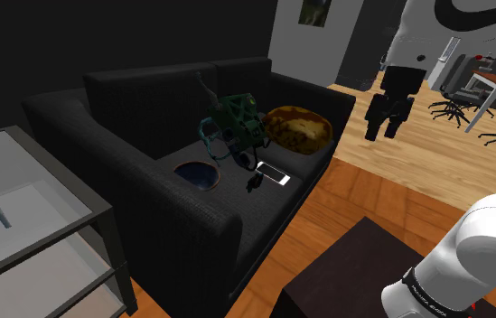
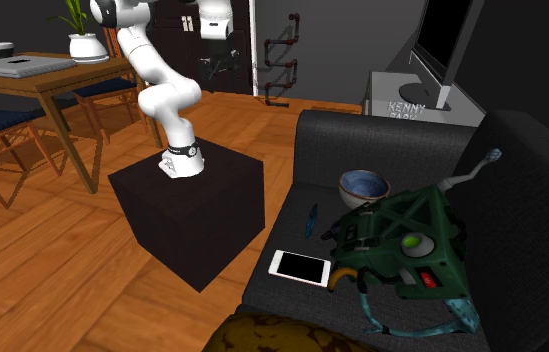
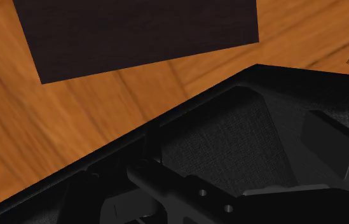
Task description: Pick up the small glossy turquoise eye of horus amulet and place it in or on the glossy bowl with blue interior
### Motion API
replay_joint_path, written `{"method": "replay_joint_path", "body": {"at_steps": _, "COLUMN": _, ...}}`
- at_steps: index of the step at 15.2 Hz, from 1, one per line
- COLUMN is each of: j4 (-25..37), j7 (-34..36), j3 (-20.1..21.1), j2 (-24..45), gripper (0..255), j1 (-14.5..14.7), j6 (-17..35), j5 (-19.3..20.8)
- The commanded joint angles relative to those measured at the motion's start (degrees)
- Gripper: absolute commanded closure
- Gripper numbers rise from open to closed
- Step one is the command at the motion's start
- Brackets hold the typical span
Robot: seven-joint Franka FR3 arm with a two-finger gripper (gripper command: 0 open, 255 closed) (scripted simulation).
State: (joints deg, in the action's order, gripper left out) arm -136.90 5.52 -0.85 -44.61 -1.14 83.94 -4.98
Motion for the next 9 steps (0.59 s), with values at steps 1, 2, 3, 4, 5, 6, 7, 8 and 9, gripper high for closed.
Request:
{"method": "replay_joint_path", "body": {"at_steps": 1, "j4": 0.0, "j7": 0.0, "j3": 0.0, "j2": 0.0, "gripper": 0, "j1": 0.0, "j6": 0.0, "j5": 0.0}}
{"method": "replay_joint_path", "body": {"at_steps": 2, "j4": -1.0, "j7": 2.0, "j3": 1.0, "j2": 0.7, "gripper": 0, "j1": -0.2, "j6": 2.1, "j5": -0.8}}
{"method": "replay_joint_path", "body": {"at_steps": 3, "j4": -1.9, "j7": 4.0, "j3": 2.0, "j2": 1.5, "gripper": 0, "j1": -0.5, "j6": 4.2, "j5": -1.5}}
{"method": "replay_joint_path", "body": {"at_steps": 4, "j4": -2.7, "j7": 5.9, "j3": 2.9, "j2": 2.4, "gripper": 0, "j1": -0.8, "j6": 6.3, "j5": -2.3}}
{"method": "replay_joint_path", "body": {"at_steps": 5, "j4": -3.5, "j7": 7.8, "j3": 3.9, "j2": 3.5, "gripper": 0, "j1": -1.0, "j6": 8.4, "j5": -3.0}}
{"method": "replay_joint_path", "body": {"at_steps": 6, "j4": -4.1, "j7": 9.7, "j3": 4.9, "j2": 4.6, "gripper": 0, "j1": -1.2, "j6": 10.6, "j5": -3.6}}
{"method": "replay_joint_path", "body": {"at_steps": 7, "j4": -4.6, "j7": 11.6, "j3": 5.8, "j2": 5.9, "gripper": 0, "j1": -1.5, "j6": 12.8, "j5": -4.2}}
{"method": "replay_joint_path", "body": {"at_steps": 8, "j4": -5.1, "j7": 13.5, "j3": 6.7, "j2": 7.2, "gripper": 0, "j1": -1.7, "j6": 15.0, "j5": -4.8}}
{"method": "replay_joint_path", "body": {"at_steps": 9, "j4": -5.4, "j7": 15.4, "j3": 7.6, "j2": 8.7, "gripper": 0, "j1": -2.0, "j6": 17.2, "j5": -5.3}}
